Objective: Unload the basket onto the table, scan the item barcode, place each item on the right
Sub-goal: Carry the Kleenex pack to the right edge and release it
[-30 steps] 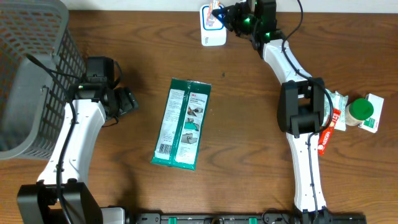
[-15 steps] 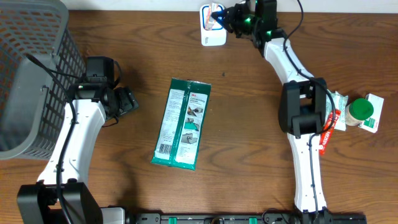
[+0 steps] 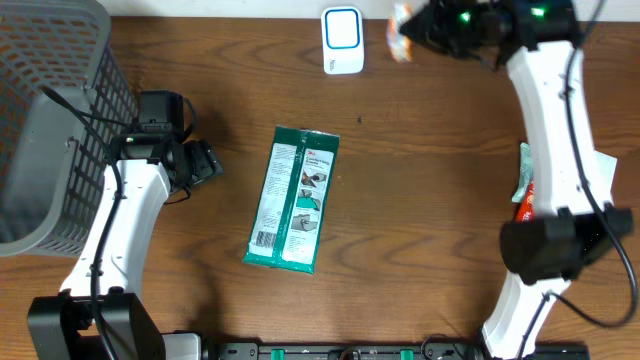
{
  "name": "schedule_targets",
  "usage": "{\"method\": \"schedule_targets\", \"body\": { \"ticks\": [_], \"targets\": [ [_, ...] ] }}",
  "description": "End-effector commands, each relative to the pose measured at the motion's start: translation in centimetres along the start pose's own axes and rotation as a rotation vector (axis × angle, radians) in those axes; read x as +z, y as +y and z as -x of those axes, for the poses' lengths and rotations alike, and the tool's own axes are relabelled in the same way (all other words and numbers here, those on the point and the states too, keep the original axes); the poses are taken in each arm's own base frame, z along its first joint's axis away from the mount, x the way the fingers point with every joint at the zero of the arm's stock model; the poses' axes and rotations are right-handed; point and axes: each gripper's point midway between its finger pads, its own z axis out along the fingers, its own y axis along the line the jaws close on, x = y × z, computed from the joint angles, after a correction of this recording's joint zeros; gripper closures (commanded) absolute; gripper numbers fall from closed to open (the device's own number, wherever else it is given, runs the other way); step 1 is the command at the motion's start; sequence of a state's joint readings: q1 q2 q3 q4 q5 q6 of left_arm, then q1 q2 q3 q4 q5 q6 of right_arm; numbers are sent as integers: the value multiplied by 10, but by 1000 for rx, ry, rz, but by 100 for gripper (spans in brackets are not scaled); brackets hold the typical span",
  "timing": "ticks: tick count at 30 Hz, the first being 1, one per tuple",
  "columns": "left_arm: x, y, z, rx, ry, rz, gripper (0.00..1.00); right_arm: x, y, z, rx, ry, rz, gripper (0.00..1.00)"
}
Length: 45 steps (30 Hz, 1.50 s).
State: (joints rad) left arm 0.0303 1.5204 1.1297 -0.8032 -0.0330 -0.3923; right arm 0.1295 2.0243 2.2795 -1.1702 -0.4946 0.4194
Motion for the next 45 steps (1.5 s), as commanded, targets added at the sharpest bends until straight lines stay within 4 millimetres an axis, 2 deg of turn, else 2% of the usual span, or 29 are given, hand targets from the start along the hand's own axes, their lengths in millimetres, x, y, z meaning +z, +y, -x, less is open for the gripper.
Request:
{"method": "schedule_targets", "body": {
  "ticks": [1, 2, 3, 6, 10, 15, 21, 26, 29, 30, 32, 34, 38, 45],
  "targets": [
    [-2, 3, 3, -1, -14, 12, 11, -17, -50, -11, -131, 16, -299, 99],
    [-2, 3, 3, -1, -14, 12, 11, -22, -63, -19, -117, 45, -368, 99],
    [-2, 3, 3, -1, -14, 12, 11, -31, -88, -34, -95, 101, -499, 99],
    [-2, 3, 3, -1, -14, 12, 11, -34, -121, -56, -75, 197, -646, 99],
    [-2, 3, 3, -1, -14, 12, 11, -18, -161, -88, -60, 317, -761, 99],
    [-2, 3, 3, -1, -14, 12, 11, 2, -210, -110, -77, 359, -902, 99],
    [-2, 3, 4, -1, -14, 12, 11, 22, -256, -130, -85, 354, -991, 99],
    [-2, 3, 3, -1, -14, 12, 11, 28, -282, -142, -55, 346, -1010, 98],
    [-2, 3, 3, -1, -14, 12, 11, 25, -295, -142, -31, 333, -1020, 81],
    [-2, 3, 3, -1, -14, 12, 11, 23, -299, -142, -20, 331, -1022, 59],
    [-2, 3, 3, -1, -14, 12, 11, 19, -304, -142, 0, 330, -1026, 25],
    [-2, 3, 3, -1, -14, 12, 11, 18, -306, -143, 15, 333, -1014, 2],
    [-2, 3, 3, -1, -14, 12, 11, 26, -301, -147, -4, 367, -940, 1],
    [-2, 3, 3, -1, -14, 12, 11, 24, -300, -153, -34, 412, -932, 1]
  ]
}}
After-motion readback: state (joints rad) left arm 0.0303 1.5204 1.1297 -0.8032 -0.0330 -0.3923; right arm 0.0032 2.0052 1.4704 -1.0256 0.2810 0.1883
